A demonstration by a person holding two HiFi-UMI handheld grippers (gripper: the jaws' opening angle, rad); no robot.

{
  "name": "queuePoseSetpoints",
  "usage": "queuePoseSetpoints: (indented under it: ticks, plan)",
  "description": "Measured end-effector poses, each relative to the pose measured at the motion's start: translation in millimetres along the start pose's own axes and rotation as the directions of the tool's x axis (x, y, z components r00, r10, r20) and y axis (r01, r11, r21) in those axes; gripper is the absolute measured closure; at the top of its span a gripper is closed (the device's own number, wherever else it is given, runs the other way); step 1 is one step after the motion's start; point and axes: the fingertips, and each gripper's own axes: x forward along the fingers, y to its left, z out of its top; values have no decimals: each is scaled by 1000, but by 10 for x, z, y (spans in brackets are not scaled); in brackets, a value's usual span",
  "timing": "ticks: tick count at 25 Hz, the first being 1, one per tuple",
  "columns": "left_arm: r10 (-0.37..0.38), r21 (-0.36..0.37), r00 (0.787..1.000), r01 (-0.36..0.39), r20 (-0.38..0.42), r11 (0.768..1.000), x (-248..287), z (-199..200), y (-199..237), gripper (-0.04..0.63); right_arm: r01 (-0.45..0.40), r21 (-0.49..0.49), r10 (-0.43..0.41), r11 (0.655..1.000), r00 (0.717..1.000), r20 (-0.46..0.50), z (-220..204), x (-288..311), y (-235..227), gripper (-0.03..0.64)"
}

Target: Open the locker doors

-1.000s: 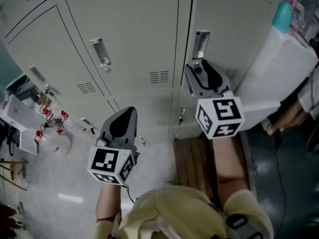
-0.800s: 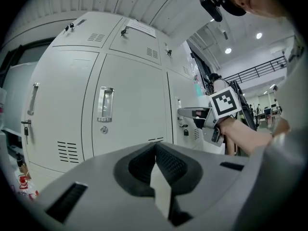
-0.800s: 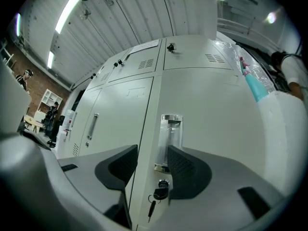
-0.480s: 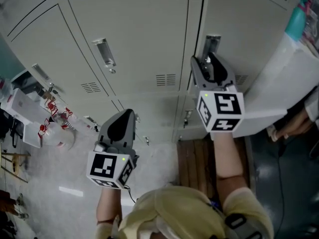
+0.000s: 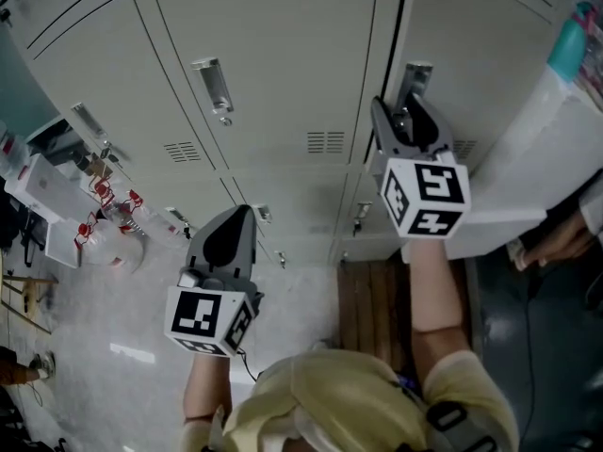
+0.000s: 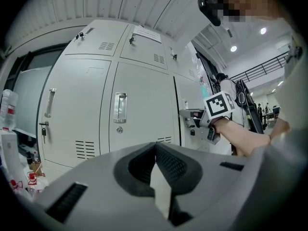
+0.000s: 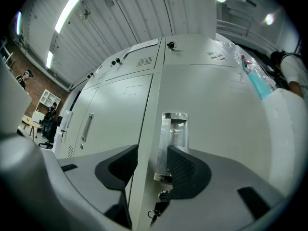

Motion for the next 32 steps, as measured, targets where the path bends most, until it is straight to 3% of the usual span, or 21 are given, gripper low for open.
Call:
queuePoseSetpoints:
  ticks: [6, 21, 32]
  plan:
    - [-9, -16, 1000, 9, 11, 1000, -157, 19, -6, 592, 23, -5, -24, 1000, 1000, -13, 25, -218, 11, 445]
    - [-194, 9, 980, 194, 47, 981, -296, 68, -466, 592, 88, -35, -89, 996, 995, -47, 106, -1046, -146, 445]
    - [-277, 4, 959, 278, 52, 961, -268, 103, -754, 592, 107, -44, -109, 993, 992, -60, 142, -1419, -326, 462]
